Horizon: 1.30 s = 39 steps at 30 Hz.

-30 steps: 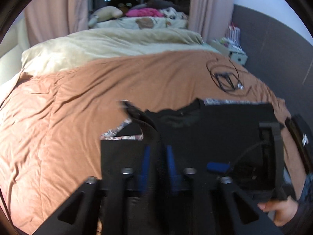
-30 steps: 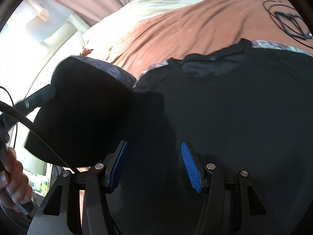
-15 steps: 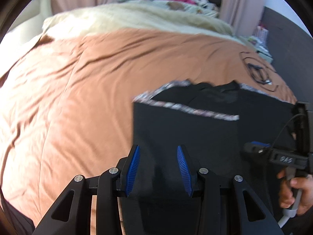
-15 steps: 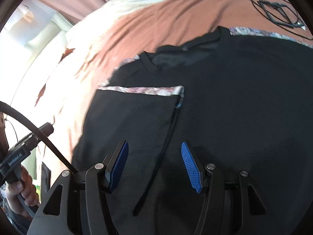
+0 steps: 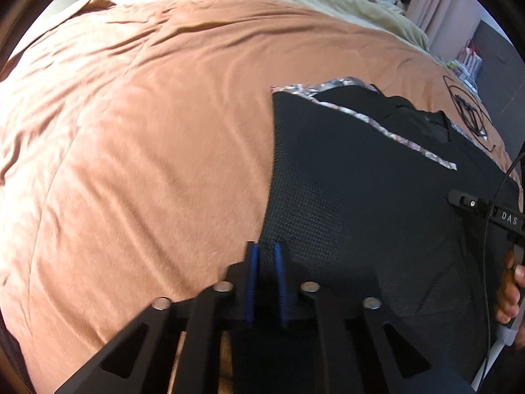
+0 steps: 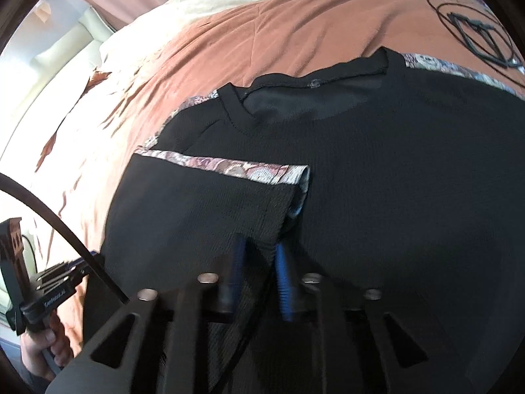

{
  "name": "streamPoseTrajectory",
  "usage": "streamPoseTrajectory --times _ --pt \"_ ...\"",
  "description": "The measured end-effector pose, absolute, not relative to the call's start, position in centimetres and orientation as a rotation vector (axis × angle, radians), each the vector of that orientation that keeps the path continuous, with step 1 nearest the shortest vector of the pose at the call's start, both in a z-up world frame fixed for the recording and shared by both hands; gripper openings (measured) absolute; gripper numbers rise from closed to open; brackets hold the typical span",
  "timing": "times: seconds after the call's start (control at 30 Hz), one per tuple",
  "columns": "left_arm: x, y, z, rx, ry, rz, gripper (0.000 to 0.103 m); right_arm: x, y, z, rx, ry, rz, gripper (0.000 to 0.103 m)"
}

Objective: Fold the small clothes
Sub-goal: 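Withdraw both open grippers and move them to the shirt's other side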

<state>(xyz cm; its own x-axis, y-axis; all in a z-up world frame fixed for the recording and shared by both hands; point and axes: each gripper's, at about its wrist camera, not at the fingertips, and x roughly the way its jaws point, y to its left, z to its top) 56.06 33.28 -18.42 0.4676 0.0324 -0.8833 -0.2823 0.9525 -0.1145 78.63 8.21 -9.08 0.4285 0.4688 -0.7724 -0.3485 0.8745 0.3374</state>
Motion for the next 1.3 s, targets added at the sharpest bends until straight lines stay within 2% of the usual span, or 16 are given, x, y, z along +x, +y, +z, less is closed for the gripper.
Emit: streamPoseTrajectory --times 0.03,0.17,0.27,0.37,0.4,0.43,0.47,0.5,0.57,0.67,0.7,0.73,0.77,0.87,1.03,1.3 --pt "55.8 33.3 -18.3 -0.256 1.063 0.217 0.004 78.8 8.3 -9.1 0.128 1.003 0.509 0.001" --pt "54.4 34.0 -18.2 -0.288 1.05 0.302 0.004 78.9 8.8 -9.1 0.106 1.015 0.48 0.001" --pt "52.9 34.5 -17.7 -0.35 1.029 0.299 0.005 78.6 9.8 -8.6 0.027 1.028 0.43 0.005" --pt "51.3 34.3 -16.6 -0.379 1.008 0.299 0.013 78.0 9.6 -7.8 0.026 1.041 0.41 0.024" --pt "50.8 34.1 -16.2 -0.386 1.001 0.297 0.015 77.7 9.5 -7.4 0.029 1.037 0.409 0.037" --pt "50.1 33.9 -15.8 -0.395 0.993 0.295 0.02 77.2 9.3 -7.0 0.026 1.028 0.405 0.05" --pt "49.8 33.7 -15.5 -0.399 0.988 0.294 0.028 76.6 9.2 -6.5 0.02 1.015 0.401 0.054" --pt "49.3 33.5 -15.1 -0.402 0.98 0.293 0.032 75.9 9.0 -6.1 0.01 0.997 0.402 0.057" --pt "48.4 32.9 -14.2 -0.406 0.964 0.291 0.048 74.6 8.4 -5.3 0.003 0.989 0.416 0.058" --pt "47.2 31.8 -12.8 -0.4 0.937 0.274 0.06 72.7 7.7 -4.5 -0.007 0.983 0.427 0.061" --pt "47.0 31.3 -12.3 -0.395 0.931 0.269 0.061 72.2 7.5 -4.2 -0.011 0.979 0.427 0.067" --pt "46.7 30.9 -11.9 -0.39 0.928 0.265 0.067 71.6 7.2 -3.8 -0.015 0.973 0.427 0.073" --pt "46.6 30.4 -11.5 -0.385 0.924 0.262 0.078 71.1 6.8 -3.5 -0.018 0.967 0.426 0.076" --pt "45.6 29.2 -10.1 -0.371 0.897 0.255 0.094 69.4 5.5 -2.2 -0.036 0.946 0.405 0.08" --pt "44.1 27.4 -7.8 -0.359 0.876 0.246 0.098 66.2 2.8 0.4 -0.04 0.916 0.391 0.092" --pt "42.3 23.6 -4.5 -0.35 0.835 0.218 0.098 61.3 -1.3 4.1 -0.056 0.843 0.372 0.092"
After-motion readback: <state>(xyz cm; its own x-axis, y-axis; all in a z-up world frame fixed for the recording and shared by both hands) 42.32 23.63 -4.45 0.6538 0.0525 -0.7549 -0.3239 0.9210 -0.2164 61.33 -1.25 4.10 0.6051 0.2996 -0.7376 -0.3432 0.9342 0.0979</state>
